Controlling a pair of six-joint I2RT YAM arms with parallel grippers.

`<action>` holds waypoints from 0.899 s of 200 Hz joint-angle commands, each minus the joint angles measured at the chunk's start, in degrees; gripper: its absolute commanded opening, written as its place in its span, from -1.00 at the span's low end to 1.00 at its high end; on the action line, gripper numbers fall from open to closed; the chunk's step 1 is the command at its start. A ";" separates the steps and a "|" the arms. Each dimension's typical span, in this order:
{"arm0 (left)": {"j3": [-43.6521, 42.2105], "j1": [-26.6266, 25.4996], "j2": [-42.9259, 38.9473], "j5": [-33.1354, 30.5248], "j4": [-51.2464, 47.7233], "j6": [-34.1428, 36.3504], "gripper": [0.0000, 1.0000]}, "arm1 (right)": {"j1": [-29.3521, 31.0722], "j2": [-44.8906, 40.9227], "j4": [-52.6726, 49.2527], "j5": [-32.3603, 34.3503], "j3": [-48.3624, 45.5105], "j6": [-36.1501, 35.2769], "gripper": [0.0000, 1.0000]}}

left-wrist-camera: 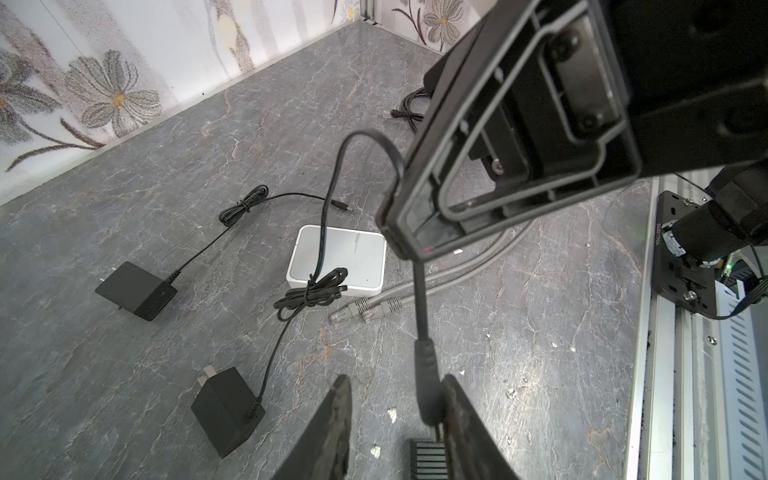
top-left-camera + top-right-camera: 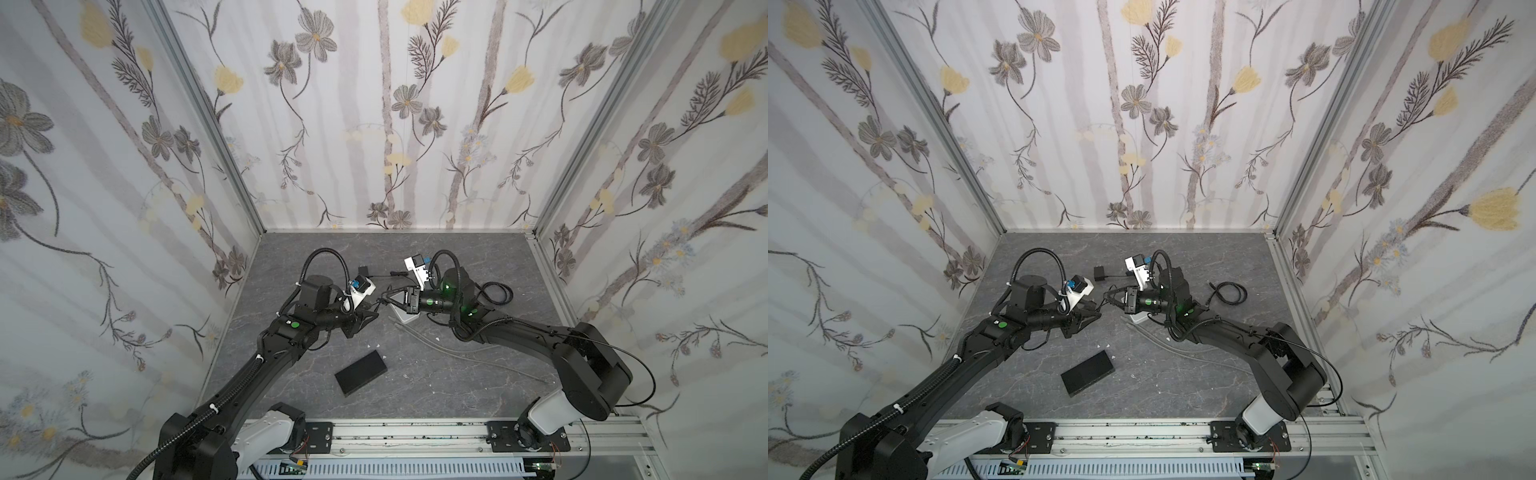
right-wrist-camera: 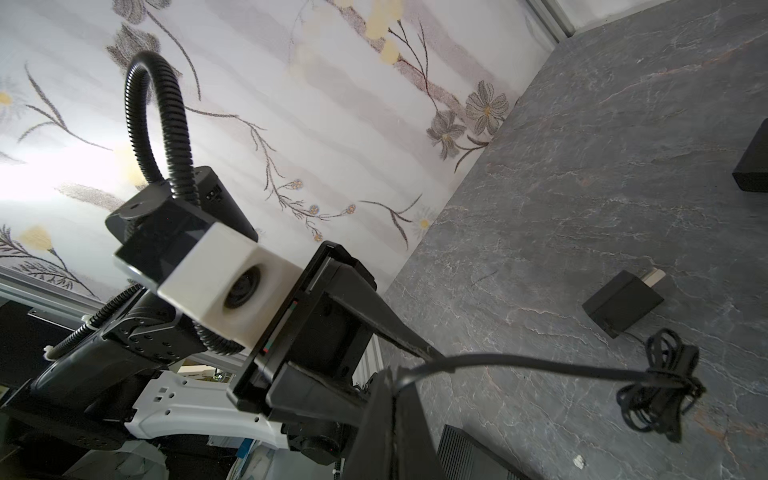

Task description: Insert the plug into the switch port

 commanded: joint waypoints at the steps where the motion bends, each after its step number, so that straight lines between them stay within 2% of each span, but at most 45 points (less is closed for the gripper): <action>1: 0.62 -0.09 -0.08 1.94 -0.73 1.65 -0.42 | 0.00 -0.23 5.01 -0.36 -0.11 2.23 -1.00; 61: 0.52 -0.52 -0.32 3.18 -1.01 2.17 -0.46 | -0.02 -0.89 6.19 1.33 -0.03 3.28 -1.00; 123: 0.88 -0.57 -0.98 4.24 -2.12 3.19 -1.00 | -0.04 -0.80 6.49 1.75 -0.67 3.63 -1.00; 180: 0.86 -0.57 -1.95 3.62 -2.77 3.85 -1.00 | -0.10 -3.27 1.79 4.18 -4.58 -0.84 -1.00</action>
